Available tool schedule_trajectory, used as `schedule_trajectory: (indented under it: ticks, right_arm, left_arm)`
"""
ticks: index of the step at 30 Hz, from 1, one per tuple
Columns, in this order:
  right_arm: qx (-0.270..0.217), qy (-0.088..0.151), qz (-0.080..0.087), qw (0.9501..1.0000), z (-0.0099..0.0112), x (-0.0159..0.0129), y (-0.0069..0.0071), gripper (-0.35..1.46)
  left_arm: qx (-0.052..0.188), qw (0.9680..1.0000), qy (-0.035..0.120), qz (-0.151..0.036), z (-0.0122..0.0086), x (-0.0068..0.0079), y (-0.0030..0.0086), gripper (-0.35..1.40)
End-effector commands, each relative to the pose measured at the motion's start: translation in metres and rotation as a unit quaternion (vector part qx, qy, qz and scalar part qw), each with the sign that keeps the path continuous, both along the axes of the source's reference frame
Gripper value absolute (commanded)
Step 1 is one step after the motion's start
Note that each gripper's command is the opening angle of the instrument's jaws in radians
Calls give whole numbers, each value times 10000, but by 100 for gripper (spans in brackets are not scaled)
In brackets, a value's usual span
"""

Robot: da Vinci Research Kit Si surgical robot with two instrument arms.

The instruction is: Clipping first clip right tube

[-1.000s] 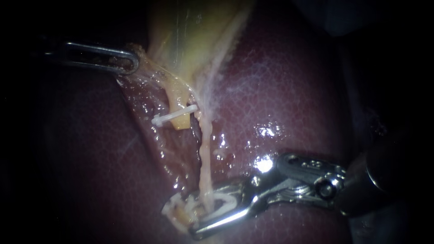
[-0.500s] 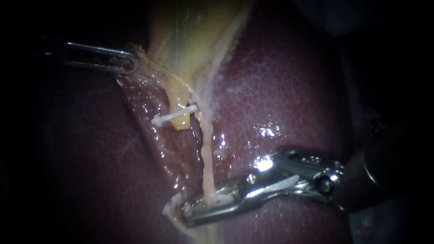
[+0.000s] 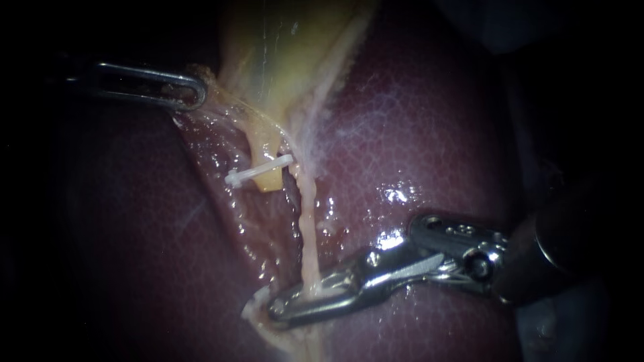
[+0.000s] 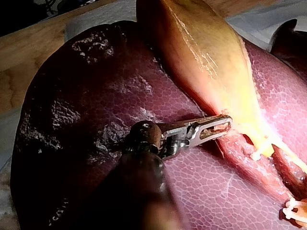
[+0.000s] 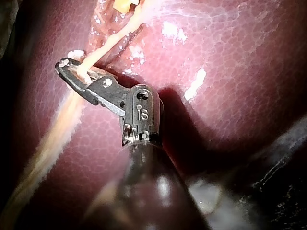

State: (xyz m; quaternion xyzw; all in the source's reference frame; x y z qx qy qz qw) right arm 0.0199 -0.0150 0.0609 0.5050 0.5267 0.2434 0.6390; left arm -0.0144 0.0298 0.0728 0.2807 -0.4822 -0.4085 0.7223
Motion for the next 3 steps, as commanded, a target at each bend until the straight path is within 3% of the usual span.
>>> schedule_trajectory:
  ticks: [1, 3]
  right_arm:
    - [-4, 0, 3, 10000, 0, 0, 0, -35]
    - [-4, 0, 2, 10000, 1, 0, 1, -35]
  left_arm:
    - [0, 10000, -1, 0, 0, 0, 0, -35]
    - [0, 10000, -1, 0, 0, 0, 0, -35]
